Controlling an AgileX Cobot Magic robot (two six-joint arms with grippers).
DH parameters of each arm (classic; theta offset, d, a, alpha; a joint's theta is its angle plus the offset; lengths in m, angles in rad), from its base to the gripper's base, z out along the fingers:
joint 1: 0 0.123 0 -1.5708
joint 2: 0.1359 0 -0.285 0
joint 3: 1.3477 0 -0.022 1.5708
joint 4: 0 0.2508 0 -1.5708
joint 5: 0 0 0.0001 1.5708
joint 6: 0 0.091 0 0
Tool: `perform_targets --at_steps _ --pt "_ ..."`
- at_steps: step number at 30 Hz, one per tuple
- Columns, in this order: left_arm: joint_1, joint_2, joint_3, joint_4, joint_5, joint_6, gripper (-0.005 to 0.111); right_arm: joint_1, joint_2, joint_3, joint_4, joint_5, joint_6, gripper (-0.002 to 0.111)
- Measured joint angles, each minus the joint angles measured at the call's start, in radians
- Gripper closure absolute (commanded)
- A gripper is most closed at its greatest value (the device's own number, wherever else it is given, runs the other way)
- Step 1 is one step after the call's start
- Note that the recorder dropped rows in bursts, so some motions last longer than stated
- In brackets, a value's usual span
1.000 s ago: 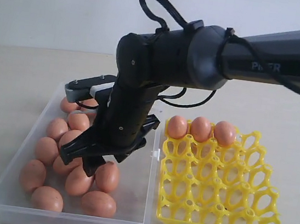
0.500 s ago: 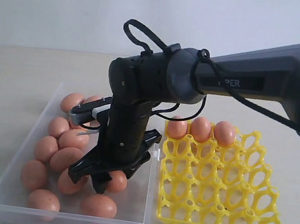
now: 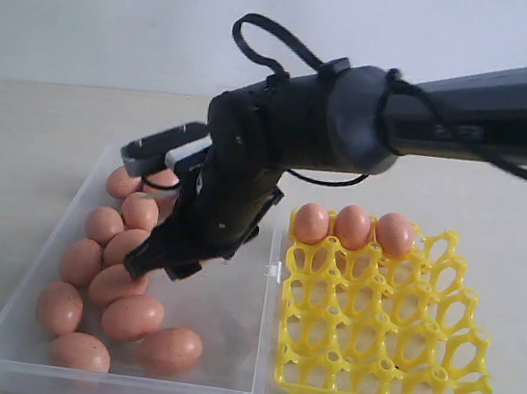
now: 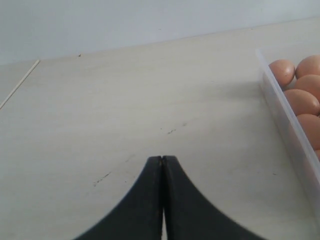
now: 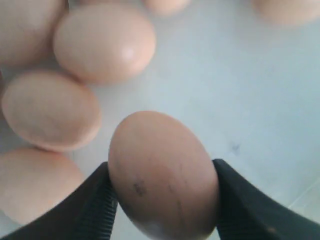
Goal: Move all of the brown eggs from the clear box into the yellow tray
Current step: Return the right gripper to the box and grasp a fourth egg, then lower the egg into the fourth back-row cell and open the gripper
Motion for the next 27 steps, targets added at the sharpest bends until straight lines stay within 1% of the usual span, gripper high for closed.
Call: perform_targets --at_steps 4,7,12,19,23,27 --pt "0.000 0.000 0.000 0.000 0.000 0.000 0.107 -0.022 -0.171 0.202 -0.039 -0.369 0.000 0.108" --pt "0.000 0.000 0.000 0.000 0.000 0.000 0.107 -0.065 -0.282 0.366 -0.047 -0.588 0.000 0.108" --pt "0.000 0.000 0.000 0.000 0.000 0.000 0.107 -0.175 -0.427 0.570 -0.033 -0.804 0.000 0.108" --pt "0.000 0.000 0.000 0.000 0.000 0.000 0.107 -0.334 -0.553 0.871 0.075 -1.180 0.000 0.108" --pt "0.000 0.000 0.000 0.000 0.000 0.000 0.107 -0.403 -0.551 0.992 0.082 -1.361 0.093 0.108" --pt "0.000 0.000 0.000 0.000 0.000 0.000 0.107 -0.454 -0.520 1.074 0.069 -1.535 0.242 0.108"
